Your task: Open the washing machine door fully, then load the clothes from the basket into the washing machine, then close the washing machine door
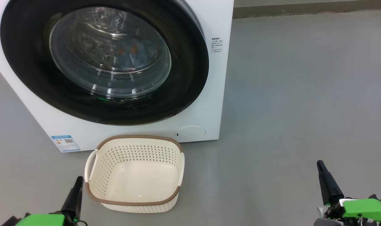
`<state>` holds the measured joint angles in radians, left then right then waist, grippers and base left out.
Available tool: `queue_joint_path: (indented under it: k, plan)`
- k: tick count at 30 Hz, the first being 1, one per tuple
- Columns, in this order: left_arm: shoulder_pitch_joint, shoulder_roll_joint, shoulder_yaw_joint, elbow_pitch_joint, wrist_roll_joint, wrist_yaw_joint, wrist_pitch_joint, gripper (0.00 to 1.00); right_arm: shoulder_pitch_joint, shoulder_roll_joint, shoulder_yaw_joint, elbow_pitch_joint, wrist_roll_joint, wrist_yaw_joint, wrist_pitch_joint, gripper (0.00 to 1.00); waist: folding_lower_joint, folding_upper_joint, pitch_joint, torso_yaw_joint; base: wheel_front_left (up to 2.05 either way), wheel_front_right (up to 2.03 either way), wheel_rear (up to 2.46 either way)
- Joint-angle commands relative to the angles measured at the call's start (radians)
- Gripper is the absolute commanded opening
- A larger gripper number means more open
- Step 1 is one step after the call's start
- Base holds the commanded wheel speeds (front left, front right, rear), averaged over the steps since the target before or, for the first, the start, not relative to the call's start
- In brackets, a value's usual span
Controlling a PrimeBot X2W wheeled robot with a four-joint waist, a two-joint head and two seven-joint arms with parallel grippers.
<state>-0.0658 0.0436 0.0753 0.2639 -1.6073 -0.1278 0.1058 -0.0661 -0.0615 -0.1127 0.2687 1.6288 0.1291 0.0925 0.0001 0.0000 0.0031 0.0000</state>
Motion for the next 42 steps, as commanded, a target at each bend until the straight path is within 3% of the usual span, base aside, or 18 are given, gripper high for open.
queue_joint_path:
  k: [1, 42]
  plan:
    - [-0.042, 0.010, 0.035, -0.019, -0.004, -0.003, 0.005, 0.00, -0.040, -0.002, 0.017, -0.025, -0.005, 0.002, 0.006, 0.00, 0.0000, 0.0000, 0.000, 0.000, 0.00, 0.00, 0.00]
    - [-0.042, 0.008, 0.037, -0.019, -0.002, -0.003, 0.006, 0.00, -0.041, 0.004, 0.009, -0.024, -0.012, 0.002, 0.013, 0.00, -0.0001, 0.0000, 0.000, 0.000, 0.00, 0.00, 0.00]
